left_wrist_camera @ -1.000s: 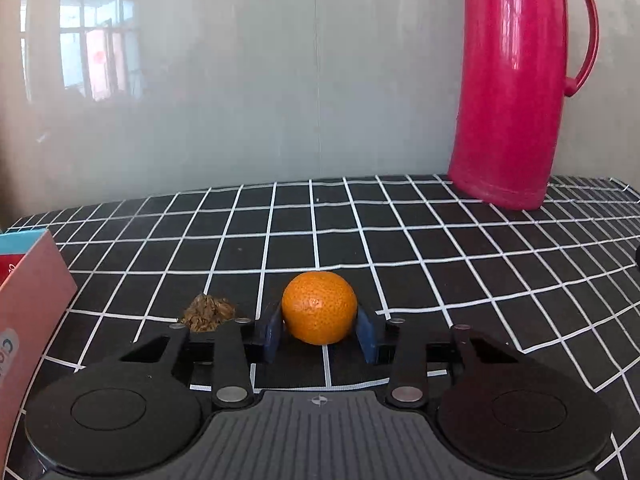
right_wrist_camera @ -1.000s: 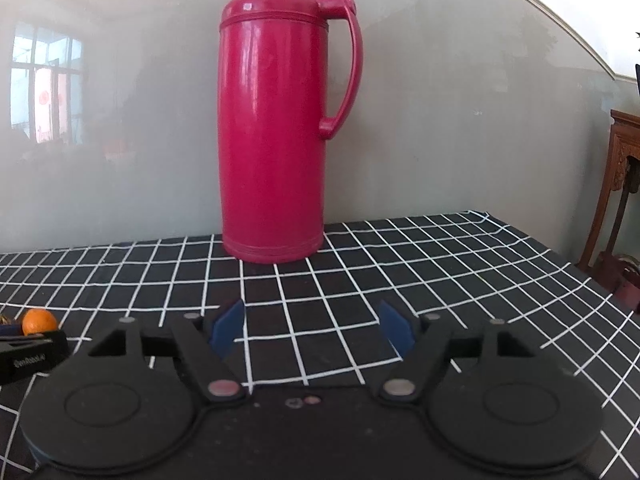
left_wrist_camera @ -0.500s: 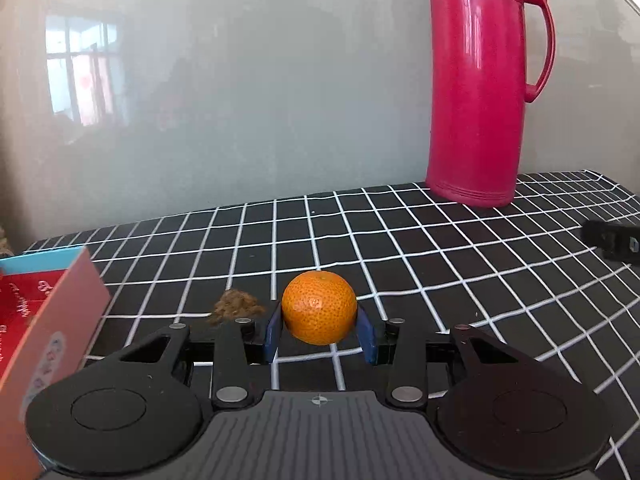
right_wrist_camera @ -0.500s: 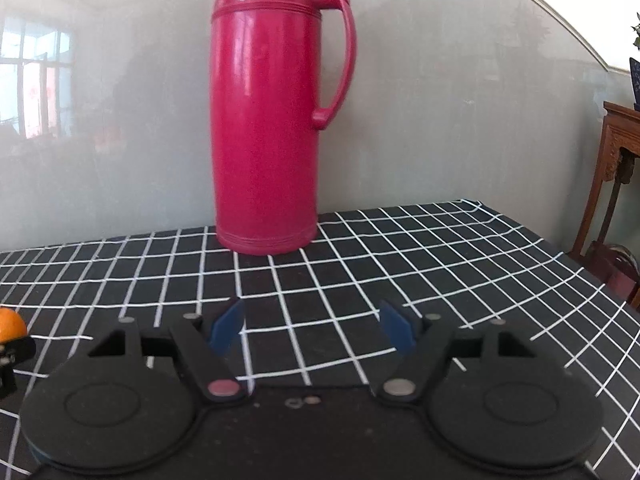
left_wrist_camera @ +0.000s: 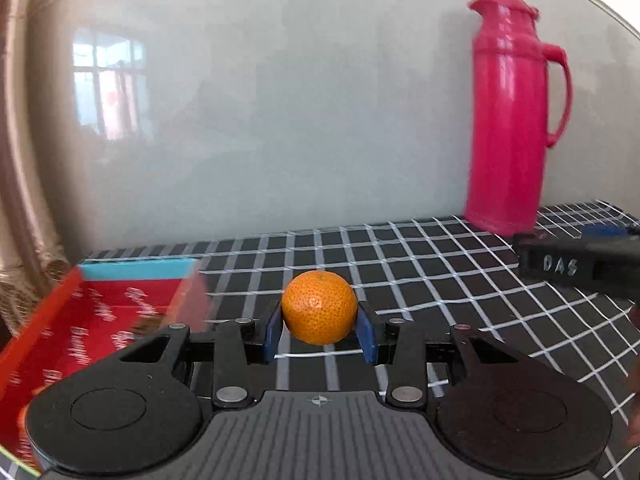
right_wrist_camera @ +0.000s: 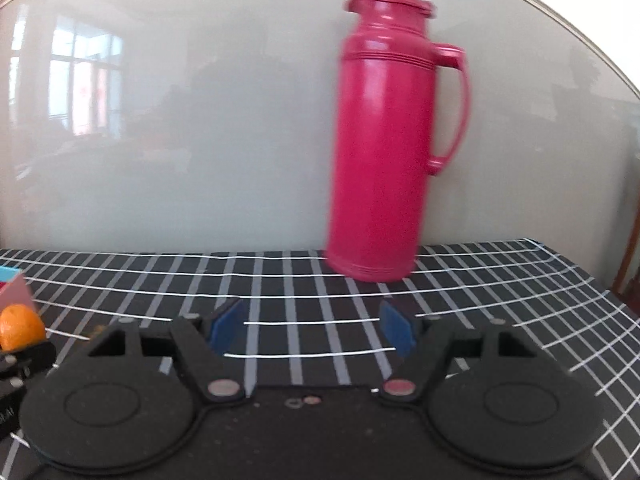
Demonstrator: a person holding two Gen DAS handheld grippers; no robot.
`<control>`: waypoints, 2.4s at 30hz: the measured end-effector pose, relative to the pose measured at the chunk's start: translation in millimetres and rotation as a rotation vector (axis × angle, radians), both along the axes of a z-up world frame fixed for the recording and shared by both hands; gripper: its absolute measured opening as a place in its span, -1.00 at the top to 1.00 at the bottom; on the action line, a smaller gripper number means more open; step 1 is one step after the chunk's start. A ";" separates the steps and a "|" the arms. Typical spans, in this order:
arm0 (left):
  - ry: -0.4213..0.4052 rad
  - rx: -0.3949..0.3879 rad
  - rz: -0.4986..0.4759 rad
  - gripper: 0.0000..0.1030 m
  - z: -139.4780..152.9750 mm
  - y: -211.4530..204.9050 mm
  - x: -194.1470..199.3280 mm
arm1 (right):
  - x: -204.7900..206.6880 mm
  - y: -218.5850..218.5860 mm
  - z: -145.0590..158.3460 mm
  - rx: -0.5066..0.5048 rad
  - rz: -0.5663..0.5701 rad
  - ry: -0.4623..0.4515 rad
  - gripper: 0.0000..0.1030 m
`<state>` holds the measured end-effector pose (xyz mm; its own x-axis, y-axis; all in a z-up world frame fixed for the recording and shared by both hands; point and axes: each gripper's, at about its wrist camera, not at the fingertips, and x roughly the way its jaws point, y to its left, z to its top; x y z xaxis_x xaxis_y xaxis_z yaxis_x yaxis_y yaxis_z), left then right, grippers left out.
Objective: Organize fruits
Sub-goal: 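Carry the mandarin with the left gripper into the red box and release, then move the right gripper to the last dark brown lump and grasp it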
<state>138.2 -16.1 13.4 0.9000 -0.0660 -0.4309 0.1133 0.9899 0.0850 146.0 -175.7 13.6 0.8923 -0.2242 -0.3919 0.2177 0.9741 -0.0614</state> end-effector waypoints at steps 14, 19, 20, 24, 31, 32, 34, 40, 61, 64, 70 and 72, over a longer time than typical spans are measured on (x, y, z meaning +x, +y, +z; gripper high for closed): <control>0.015 -0.016 0.213 0.23 -6.6 133.9 -14.2 | 1.8 91.2 -0.6 -0.024 0.140 -0.004 -0.44; 0.029 -0.037 0.257 0.23 -11.1 159.5 -10.2 | -2.0 112.9 -6.2 -0.048 0.175 0.008 -0.44; 0.028 -0.037 0.263 0.23 -13.4 161.4 -9.4 | -1.9 115.5 -6.3 -0.049 0.179 0.008 -0.44; 0.031 -0.039 0.279 0.23 -18.2 165.1 -7.4 | -2.1 123.0 -5.2 -0.052 0.192 0.002 -0.44; -0.028 -0.015 0.317 -0.88 -17.8 165.8 -22.4 | -2.7 126.0 -4.0 -0.061 0.207 0.001 -0.46; -0.042 -0.005 0.320 -0.90 -16.3 164.9 -25.9 | -3.2 125.5 -3.2 -0.062 0.210 -0.001 -0.48; -0.061 0.001 0.323 -0.96 -14.4 163.2 -31.9 | -4.9 123.7 -1.4 -0.068 0.216 -0.005 -0.49; -0.079 0.004 0.327 -0.97 -13.7 155.0 -55.4 | -9.8 118.8 0.0 -0.065 0.228 -0.006 -0.51; -0.101 0.061 0.350 -0.99 -17.2 152.3 -50.8 | -10.4 104.0 -11.6 -0.104 0.313 0.018 -0.73; -0.107 0.050 0.382 -0.99 -18.6 159.7 -49.9 | -1.9 104.2 -20.3 -0.103 0.312 0.035 -0.72; -0.116 0.055 0.429 -1.00 -21.0 170.6 -45.7 | 16.8 107.9 -35.5 -0.081 0.314 0.062 -0.68; -0.114 0.060 0.444 -1.00 -22.7 175.4 -43.2 | 23.8 111.7 -41.0 -0.083 0.315 0.077 -0.66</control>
<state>95.0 159.4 -9.3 0.8771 0.3589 -0.3192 -0.3342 0.9333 0.1311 169.9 -64.0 -27.4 0.8912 0.0241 -0.4530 -0.1019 0.9837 -0.1482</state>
